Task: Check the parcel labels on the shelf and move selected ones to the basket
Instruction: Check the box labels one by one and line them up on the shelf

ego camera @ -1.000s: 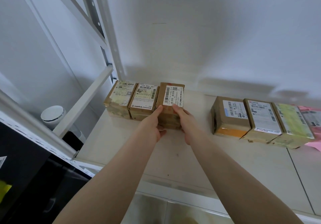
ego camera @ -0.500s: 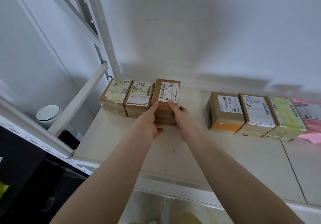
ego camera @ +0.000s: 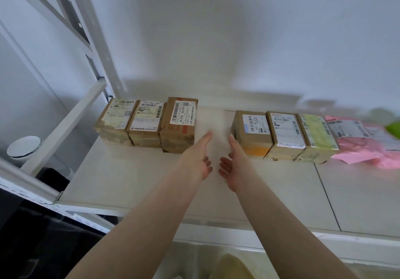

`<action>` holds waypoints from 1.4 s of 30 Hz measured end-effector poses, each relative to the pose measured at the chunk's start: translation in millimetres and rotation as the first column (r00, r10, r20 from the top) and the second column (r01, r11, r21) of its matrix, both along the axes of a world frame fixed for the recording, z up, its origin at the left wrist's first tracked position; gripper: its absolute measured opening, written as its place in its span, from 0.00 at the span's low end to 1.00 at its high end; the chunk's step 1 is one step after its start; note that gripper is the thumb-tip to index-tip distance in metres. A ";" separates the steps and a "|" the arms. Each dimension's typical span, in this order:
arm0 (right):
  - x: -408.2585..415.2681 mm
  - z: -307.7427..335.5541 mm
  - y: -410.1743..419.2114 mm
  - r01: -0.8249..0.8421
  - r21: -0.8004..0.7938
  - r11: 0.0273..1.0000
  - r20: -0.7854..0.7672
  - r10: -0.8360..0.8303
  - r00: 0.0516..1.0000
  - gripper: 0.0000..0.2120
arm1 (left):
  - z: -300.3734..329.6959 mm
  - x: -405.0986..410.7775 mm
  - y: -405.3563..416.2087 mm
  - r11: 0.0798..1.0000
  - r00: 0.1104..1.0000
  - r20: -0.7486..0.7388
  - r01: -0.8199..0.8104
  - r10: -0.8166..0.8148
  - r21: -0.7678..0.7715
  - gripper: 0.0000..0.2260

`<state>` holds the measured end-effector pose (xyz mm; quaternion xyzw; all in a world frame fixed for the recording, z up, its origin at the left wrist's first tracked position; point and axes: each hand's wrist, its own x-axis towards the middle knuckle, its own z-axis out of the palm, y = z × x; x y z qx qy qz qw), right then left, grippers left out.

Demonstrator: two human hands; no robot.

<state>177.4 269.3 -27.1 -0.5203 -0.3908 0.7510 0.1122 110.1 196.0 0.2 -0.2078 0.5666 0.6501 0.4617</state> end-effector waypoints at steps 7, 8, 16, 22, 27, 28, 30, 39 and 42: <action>31.4 9.9 45.3 0.176 -0.113 0.978 -0.057 -0.184 0.981 0.27 | 6.9 33.5 55.1 0.994 0.980 -0.168 0.095 -0.102 -0.044 0.30; 32.4 10.9 50.1 0.186 -0.133 0.973 -0.060 -0.196 0.979 0.27 | 6.9 35.8 62.1 0.994 0.975 -0.196 0.101 -0.109 -0.051 0.28; 35.2 5.2 69.5 0.189 -0.241 0.952 -0.086 -0.215 0.973 0.31 | -2.4 43.4 103.6 0.993 0.916 -0.388 0.070 -0.103 -0.098 0.32; 37.2 2.9 77.5 0.148 -0.231 0.961 -0.101 -0.175 0.979 0.27 | -18.5 41.3 114.7 0.988 0.849 -0.511 0.074 -0.135 -0.137 0.18; 35.5 -0.1 76.6 0.121 -0.186 0.975 -0.097 -0.141 0.985 0.26 | -25.8 45.4 110.2 0.998 0.832 -0.551 0.034 -0.057 -0.053 0.13; 35.3 -0.9 75.8 0.108 -0.172 0.979 -0.098 -0.126 0.987 0.25 | -26.2 47.6 107.0 0.999 0.826 -0.563 0.017 -0.030 -0.028 0.13; 36.8 -3.2 74.8 0.074 -0.136 0.988 -0.103 -0.089 0.991 0.19 | -28.6 50.2 99.5 1.000 0.810 -0.587 -0.014 0.019 0.014 0.13; 53.4 0.4 70.7 -0.164 0.032 0.986 -0.148 0.167 0.975 0.25 | -13.9 48.3 55.5 0.997 0.734 -0.676 -0.066 0.069 0.030 0.15; 58.3 3.6 71.5 -0.233 0.103 0.967 -0.208 0.250 0.946 0.21 | -8.7 50.1 46.0 0.997 0.738 -0.671 -0.052 0.072 0.050 0.14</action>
